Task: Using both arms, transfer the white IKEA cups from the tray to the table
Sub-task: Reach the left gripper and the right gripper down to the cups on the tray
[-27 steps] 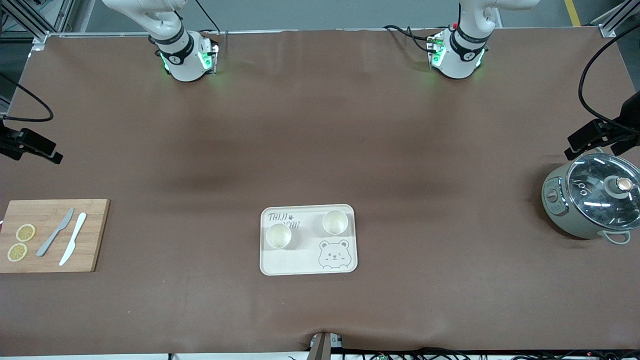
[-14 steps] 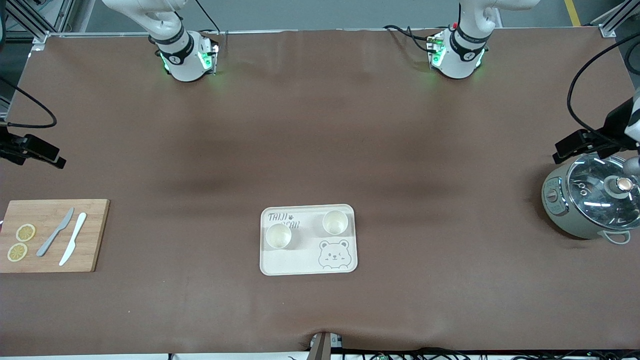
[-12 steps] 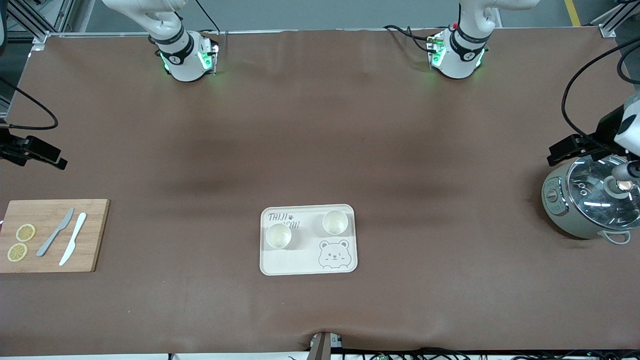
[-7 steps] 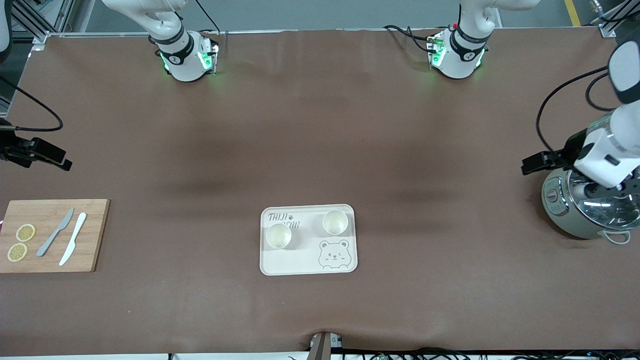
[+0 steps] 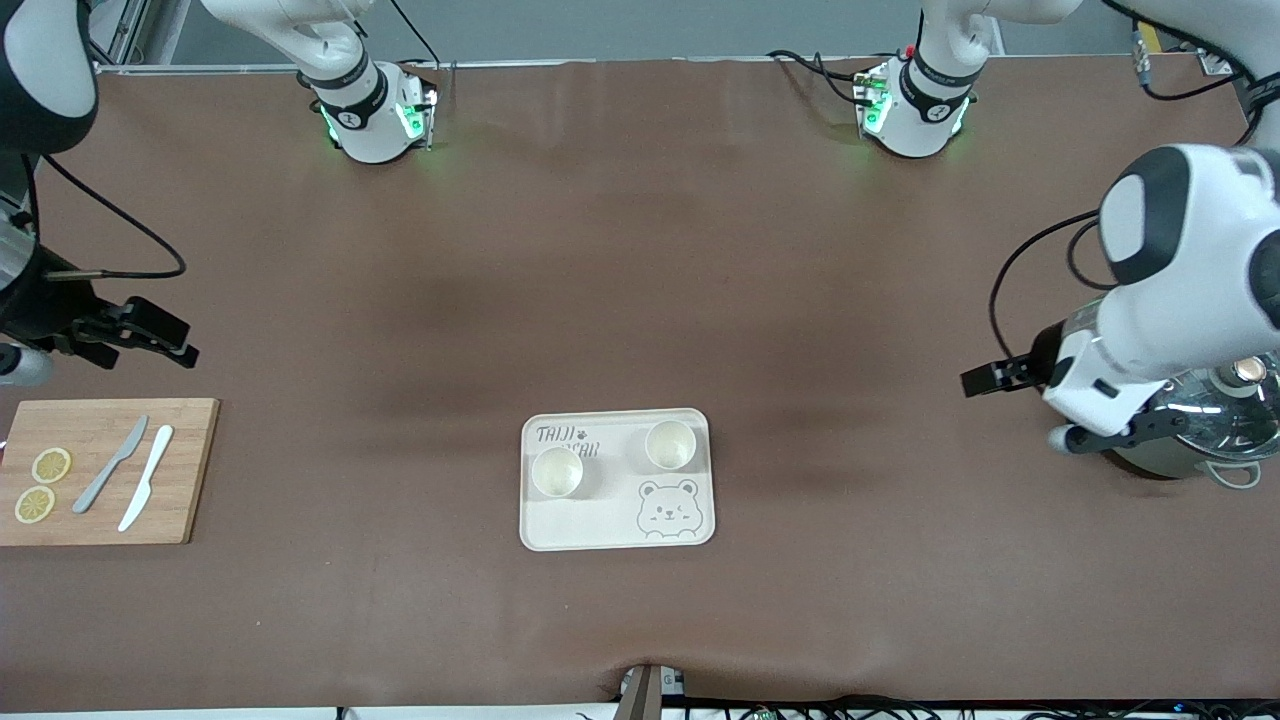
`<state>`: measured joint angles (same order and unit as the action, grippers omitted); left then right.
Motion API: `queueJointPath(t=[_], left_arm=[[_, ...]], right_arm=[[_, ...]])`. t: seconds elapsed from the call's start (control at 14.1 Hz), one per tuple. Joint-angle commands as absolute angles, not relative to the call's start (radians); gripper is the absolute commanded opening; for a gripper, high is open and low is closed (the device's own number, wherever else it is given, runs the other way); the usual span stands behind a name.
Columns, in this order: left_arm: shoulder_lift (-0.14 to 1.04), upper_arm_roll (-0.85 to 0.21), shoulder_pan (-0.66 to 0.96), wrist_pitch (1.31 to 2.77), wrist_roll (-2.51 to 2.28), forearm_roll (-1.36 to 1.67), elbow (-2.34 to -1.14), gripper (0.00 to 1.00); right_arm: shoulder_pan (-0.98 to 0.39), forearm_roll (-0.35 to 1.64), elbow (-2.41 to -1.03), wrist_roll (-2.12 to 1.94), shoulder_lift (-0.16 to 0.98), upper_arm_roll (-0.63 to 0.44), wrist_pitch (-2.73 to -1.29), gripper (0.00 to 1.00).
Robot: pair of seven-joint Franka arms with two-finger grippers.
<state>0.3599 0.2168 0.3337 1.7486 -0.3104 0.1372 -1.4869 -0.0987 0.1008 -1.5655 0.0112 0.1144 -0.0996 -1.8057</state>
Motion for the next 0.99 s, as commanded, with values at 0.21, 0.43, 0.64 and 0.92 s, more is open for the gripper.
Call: queueJointPath(t=[0.21, 0.43, 0.64, 0.92], left_arm=[[0.506, 0.222, 0.448, 1.871, -0.54, 0.156, -1.381, 1.0], [0.561, 0.222, 0.517, 1.985, -0.671, 0.156, -1.374, 1.0], [0.626, 0.224, 0.567, 2.008, -0.811, 0.156, -1.3, 1.0], [0.656, 0.224, 0.595, 2.022, -0.883, 0.156, -1.284, 1.0]], right_arm=[[-0.251, 0.155, -1.473, 0.289, 0.245, -0.107, -1.836, 1.0], [-0.333, 0.032, -1.422, 0.417, 0.325, -0.106, -1.841, 1.0], [-0.359, 0.035, -1.37, 0.52, 0.388, -0.106, -1.855, 1.0], [-0.405, 0.038, -1.353, 0.578, 0.474, -0.106, -1.962, 1.0]])
